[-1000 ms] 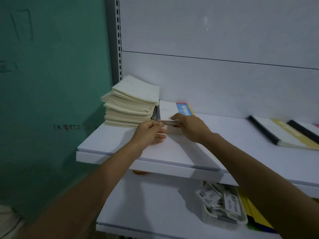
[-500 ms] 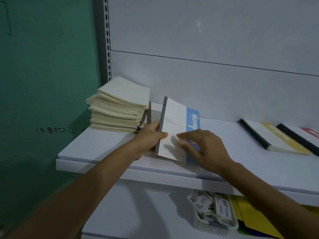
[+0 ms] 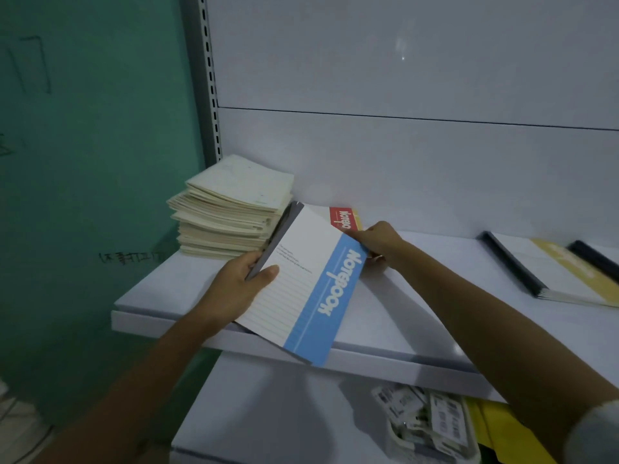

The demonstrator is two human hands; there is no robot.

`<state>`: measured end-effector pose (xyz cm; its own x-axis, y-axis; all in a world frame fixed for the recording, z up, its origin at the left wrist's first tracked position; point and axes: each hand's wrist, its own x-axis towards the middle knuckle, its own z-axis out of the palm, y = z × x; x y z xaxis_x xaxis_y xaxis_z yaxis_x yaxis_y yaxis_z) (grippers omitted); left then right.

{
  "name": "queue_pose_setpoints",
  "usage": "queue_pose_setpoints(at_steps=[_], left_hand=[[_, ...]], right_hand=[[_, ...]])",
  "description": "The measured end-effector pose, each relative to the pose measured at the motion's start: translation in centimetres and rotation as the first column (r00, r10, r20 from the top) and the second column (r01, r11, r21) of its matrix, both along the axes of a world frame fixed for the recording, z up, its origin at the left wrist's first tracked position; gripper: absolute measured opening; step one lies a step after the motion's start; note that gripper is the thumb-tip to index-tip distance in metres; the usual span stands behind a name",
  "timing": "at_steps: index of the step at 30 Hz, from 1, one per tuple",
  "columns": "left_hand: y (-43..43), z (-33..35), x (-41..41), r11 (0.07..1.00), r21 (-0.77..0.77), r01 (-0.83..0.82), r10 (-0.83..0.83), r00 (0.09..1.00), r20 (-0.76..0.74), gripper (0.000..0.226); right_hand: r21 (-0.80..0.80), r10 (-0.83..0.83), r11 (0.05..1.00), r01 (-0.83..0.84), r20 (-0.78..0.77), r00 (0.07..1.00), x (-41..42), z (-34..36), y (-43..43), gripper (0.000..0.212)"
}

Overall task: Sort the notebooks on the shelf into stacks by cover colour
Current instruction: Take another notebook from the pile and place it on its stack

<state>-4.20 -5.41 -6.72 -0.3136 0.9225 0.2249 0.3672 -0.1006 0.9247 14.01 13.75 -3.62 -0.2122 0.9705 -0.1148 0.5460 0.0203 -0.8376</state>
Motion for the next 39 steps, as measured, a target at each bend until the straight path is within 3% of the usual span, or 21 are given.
queue_pose_setpoints(at_steps=[5, 8, 12, 16, 23, 25, 27, 31, 39], left_hand=[[-0.2, 0.2, 0.1, 0.999, 0.037, -0.005, 0.0, 0.992, 0.127, 0.014], [-0.2, 0.3, -0.3, 0.996, 0.068, -0.052, 0.034, 0.968, 0.248, 0.016], [-0.1, 0.3, -0.4, 0.99, 0.1, -0.102, 0.06, 0.932, 0.357, 0.016], [-0.2, 0.2, -0.6, 0.992, 0.111, -0.067, 0.024, 0.936, 0.352, 0.015], [-0.2, -0.4, -0.6, 0.984, 0.158, -0.078, 0.029, 0.956, 0.292, 0.009], [-0.2, -0.4, -0.7, 0.983, 0.171, -0.062, 0.009, 0.956, 0.294, 0.01], [-0.2, -0.7, -0.8, 0.982, 0.179, -0.055, 0.003, 0.959, 0.283, 0.009], [-0.1, -0.8, -0.9, 0.975, 0.223, -0.014, -0.031, 0.98, 0.198, 0.01], [-0.3, 0.2, -0.1, 0.982, 0.19, -0.021, -0.004, 0.991, 0.131, 0.004]], right_hand=[[-0.064, -0.017, 0.998, 0.014, -0.045, 0.999, 0.9, 0.8, 0.7, 0.026], [-0.051, 0.005, 0.999, -0.008, -0.071, 0.997, 1.2, 0.7, 0.7, 0.027], [0.069, 0.002, 0.998, -0.004, 0.018, 1.0, 0.1, 0.0, 0.8, 0.032], [0.229, -0.112, 0.97, 0.084, 0.114, 0.987, -0.1, -0.3, 0.3, 0.034], [0.356, -0.309, 0.907, 0.224, 0.203, 0.929, -0.6, 0.8, -1.8, 0.034], [0.336, -0.313, 0.908, 0.25, 0.147, 0.938, -1.1, 1.2, -2.3, 0.031], [0.312, -0.314, 0.899, 0.307, -0.03, 0.949, -1.2, 1.5, -3.0, 0.025], [0.3, -0.358, 0.838, 0.456, -0.329, 0.874, 0.9, 1.9, -5.1, 0.019], [0.306, -0.372, 0.803, 0.511, -0.412, 0.832, 8.3, 1.6, -11.4, 0.021]])
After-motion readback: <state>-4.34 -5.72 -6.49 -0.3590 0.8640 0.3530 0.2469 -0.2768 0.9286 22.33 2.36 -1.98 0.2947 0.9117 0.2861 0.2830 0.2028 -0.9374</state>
